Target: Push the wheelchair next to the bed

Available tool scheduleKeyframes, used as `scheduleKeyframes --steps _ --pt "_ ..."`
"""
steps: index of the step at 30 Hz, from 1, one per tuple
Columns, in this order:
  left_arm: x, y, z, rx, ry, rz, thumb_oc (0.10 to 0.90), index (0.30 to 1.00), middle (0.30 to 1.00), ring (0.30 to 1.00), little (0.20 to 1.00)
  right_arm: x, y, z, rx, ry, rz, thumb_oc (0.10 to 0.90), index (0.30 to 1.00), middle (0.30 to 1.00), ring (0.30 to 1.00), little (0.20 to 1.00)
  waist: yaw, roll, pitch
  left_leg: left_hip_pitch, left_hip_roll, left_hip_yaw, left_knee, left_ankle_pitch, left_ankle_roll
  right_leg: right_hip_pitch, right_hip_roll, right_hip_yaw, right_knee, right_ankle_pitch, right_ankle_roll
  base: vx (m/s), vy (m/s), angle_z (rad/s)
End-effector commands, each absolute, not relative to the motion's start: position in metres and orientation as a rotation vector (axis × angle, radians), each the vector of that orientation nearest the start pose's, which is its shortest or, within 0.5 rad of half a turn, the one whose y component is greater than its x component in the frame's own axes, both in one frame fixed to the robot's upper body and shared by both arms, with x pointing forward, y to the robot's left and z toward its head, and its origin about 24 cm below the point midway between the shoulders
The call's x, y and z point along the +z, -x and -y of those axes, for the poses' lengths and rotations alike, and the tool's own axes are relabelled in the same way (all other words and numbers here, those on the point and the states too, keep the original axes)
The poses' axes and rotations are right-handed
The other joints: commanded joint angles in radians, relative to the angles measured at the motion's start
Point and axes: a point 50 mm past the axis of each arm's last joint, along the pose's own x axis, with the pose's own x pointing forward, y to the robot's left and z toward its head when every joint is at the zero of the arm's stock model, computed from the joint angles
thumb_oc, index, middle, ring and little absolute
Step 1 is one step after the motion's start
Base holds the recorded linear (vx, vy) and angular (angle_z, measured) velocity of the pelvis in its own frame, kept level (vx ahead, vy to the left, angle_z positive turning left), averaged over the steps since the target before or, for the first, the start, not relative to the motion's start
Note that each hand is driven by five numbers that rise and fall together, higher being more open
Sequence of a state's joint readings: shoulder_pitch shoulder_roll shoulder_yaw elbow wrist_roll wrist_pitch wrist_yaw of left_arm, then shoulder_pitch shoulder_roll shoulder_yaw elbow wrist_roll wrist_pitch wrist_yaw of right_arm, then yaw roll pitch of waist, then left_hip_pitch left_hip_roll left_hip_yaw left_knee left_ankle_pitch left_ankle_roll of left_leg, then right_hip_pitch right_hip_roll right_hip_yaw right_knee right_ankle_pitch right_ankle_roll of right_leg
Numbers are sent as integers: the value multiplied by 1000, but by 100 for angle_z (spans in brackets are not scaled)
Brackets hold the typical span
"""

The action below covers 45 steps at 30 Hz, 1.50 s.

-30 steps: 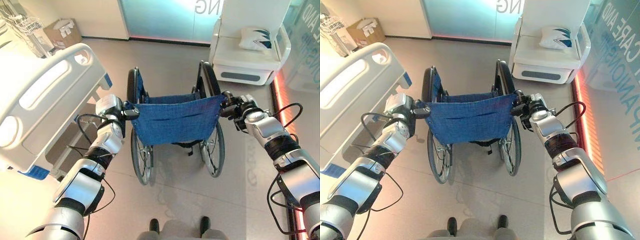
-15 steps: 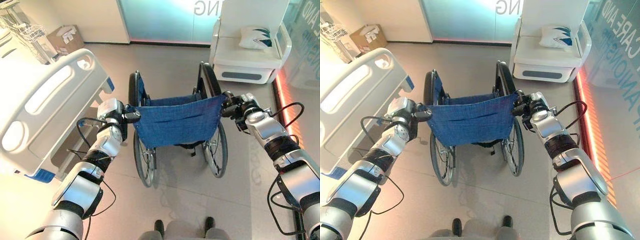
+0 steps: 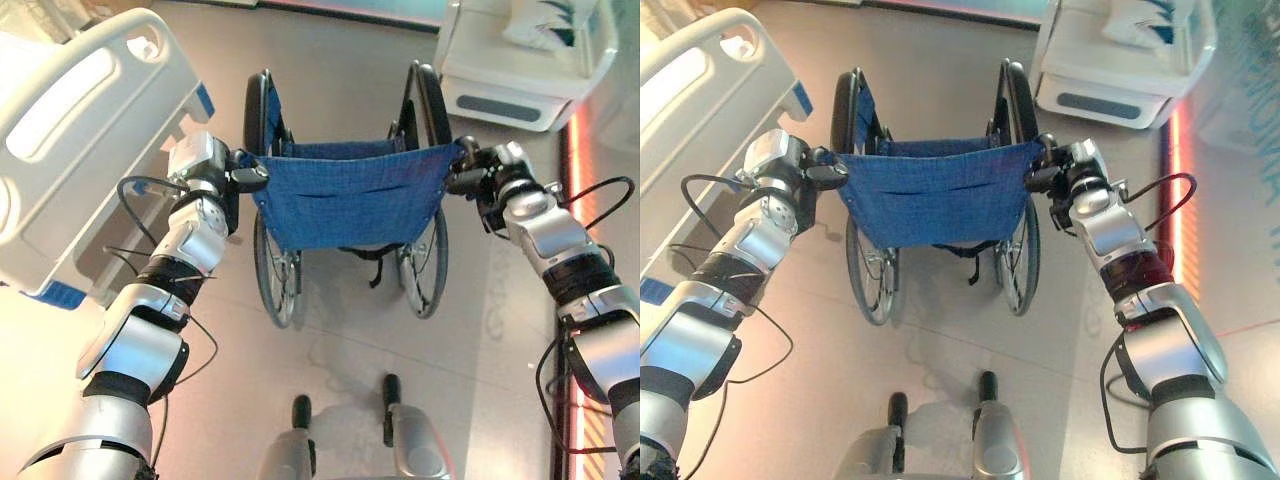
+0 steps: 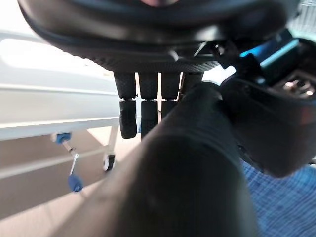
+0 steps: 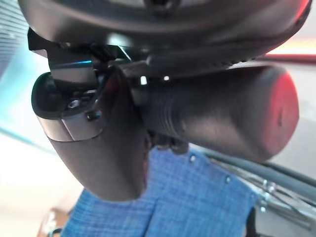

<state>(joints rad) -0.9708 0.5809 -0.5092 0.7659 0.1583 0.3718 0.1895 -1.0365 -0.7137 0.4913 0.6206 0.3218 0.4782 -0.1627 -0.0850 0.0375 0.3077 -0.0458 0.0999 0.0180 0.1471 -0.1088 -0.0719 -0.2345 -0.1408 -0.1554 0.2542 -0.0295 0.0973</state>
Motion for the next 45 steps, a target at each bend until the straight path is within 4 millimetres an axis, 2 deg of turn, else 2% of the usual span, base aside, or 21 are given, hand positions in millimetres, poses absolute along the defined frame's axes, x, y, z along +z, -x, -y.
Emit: scheduleKeyframes --steps 1,3,4,7,9,11,13,15,17,20,21,24,29,32,34,35,37,39,41,43,45 --pt "46 -356 -204 -125 -849 -389 400 300 300 300 300 216 -389 252 -228 693 -74 400 300 300 300 300 5 -75 -37 158 39 36 49 -51 43 -53 -30 -8 -37 79 9 356 -365 38" --pt "44 -355 -198 -113 -781 -368 400 300 300 300 300 205 -386 255 -221 690 -105 400 300 300 300 300 -11 -76 -66 176 133 89 108 69 12 -14 -8 -60 -48 46 -28 436 -426 39" --pt "43 -355 -196 -104 -765 -362 400 300 300 300 300 203 -386 256 -219 696 -110 400 300 300 300 300 -16 -76 -79 182 156 98 134 114 2 -4 2 -75 -48 32 -44 331 -280 59" --pt "37 -352 -192 -91 -729 -359 400 300 300 300 300 193 -383 257 -212 696 -126 400 300 300 300 300 -6 -82 -91 132 151 74 226 179 1 57 38 -74 -63 -4 -78 400 -286 18" --pt "39 -353 -192 -80 -751 -339 400 300 300 300 300 186 -385 250 -197 689 -140 400 300 300 300 300 47 -90 -57 -8 14 19 246 119 47 146 79 -18 -83 -28 -83 523 -261 -3" --pt "43 -355 -193 -84 -762 -327 400 300 300 300 300 183 -387 245 -192 689 -148 400 300 300 300 300 73 -84 -35 -65 -41 29 213 110 56 194 99 -5 -93 -41 -81 395 -106 -19" --pt "47 -356 -194 -84 -768 -316 400 300 300 300 300 179 -387 242 -193 695 -153 400 300 300 300 300 96 -71 -16 -131 -93 48 169 131 51 244 131 11 -104 -58 -84 438 -57 -39" --pt "53 -358 -200 -72 -772 -301 400 300 300 300 300 174 -387 238 -177 697 -162 400 300 300 300 300 140 -30 -4 -234 -140 67 28 247 17 320 203 55 -123 -86 -93 661 10 -37" --pt "55 -355 -209 -45 -771 -312 400 300 300 300 300 169 -388 233 -137 705 -167 400 300 300 300 300 182 -10 -11 -260 -156 47 -96 305 7 379 236 107 -130 -119 -97 642 95 -56" --pt "53 -351 -214 -36 -769 -320 400 300 300 300 300 165 -387 233 -114 719 -181 400 300 300 300 300 197 -5 -28 -242 -152 72 -125 285 21 406 233 113 -110 -159 -92 509 143 -102" --pt "51 -348 -218 -43 -766 -336 400 300 300 300 300 158 -385 236 -115 714 -203 400 300 300 300 300 199 -8 -52 -234 -138 116 -81 251 44 415 220 111 -87 -187 -85 545 180 -61" --pt "48 -344 -224 -64 -775 -362 400 300 300 300 300 139 -377 243 -107 694 -244 400 300 300 300 300 210 -40 -85 -240 -148 119 24 155 96 434 187 96 -47 -207 -73 556 175 -37" --pt "53 -346 -228 -54 -802 -353 400 300 300 300 300 140 -378 241 -102 661 -216 400 300 300 300 300 237 -75 -104 -208 -178 92 27 124 130 435 135 61 3 -141 -27 311 123 -17" --pt "54 -346 -228 -29 -810 -342 400 300 300 300 300 144 -381 238 -99 657 -183 400 300 300 300 300 260 -85 -117 -212 -187 89 21 118 150 439 105 43 122 -62 9 255 139 -20" --pt "53 -345 -226 -28 -822 -332 400 300 300 300 300 142 -380 241 -104 657 -184 400 300 300 300 300 260 -88 -127 -208 -193 89 21 109 161 424 114 63 200 -15 22 324 132 -24" --pt "50 -343 -224 -29 -829 -329 400 300 300 300 300 138 -378 243 -102 659 -195 400 300 300 300 300 253 -90 -135 -187 -199 81 20 99 167 378 103 61 259 40 27 342 116 -16" --pt "47 -341 -221 -22 -832 -321 400 300 300 300 300 133 -376 243 -91 671 -212 400 300 300 300 300 237 -88 -134 -152 -205 65 22 82 170 312 81 53 283 53 23 399 61 -3" --pt "46 -340 -220 -12 -842 -305 400 300 300 300 300 134 -376 244 -89 693 -226 400 300 300 300 300 207 -70 -122 -103 -199 29 29 68 165 210 82 46 214 17 2 484 -55 7" --pt "52 -343 -221 -1 -873 -273 400 300 300 300 300 135 -376 245 -93 698 -237 400 300 300 300 300 170 -58 -85 -47 -197 -16 37 33 166 44 43 38 163 67 -2 372 -145 29" --pt "61 -348 -225 -9 -901 -260 400 300 300 300 300 138 -376 249 -107 715 -250 400 300 300 300 300 135 -69 -56 -12 -209 -36 49 -9 170 -41 8 44 76 153 15 421 -192 69" --pt "68 -355 -221 -21 -920 -247 400 300 300 300 300 145 -378 253 -124 730 -264 400 300 300 300 300 102 -82 -41 30 -231 -81 61 -51 169 -81 -9 50 -78 200 40 526 -206 114"
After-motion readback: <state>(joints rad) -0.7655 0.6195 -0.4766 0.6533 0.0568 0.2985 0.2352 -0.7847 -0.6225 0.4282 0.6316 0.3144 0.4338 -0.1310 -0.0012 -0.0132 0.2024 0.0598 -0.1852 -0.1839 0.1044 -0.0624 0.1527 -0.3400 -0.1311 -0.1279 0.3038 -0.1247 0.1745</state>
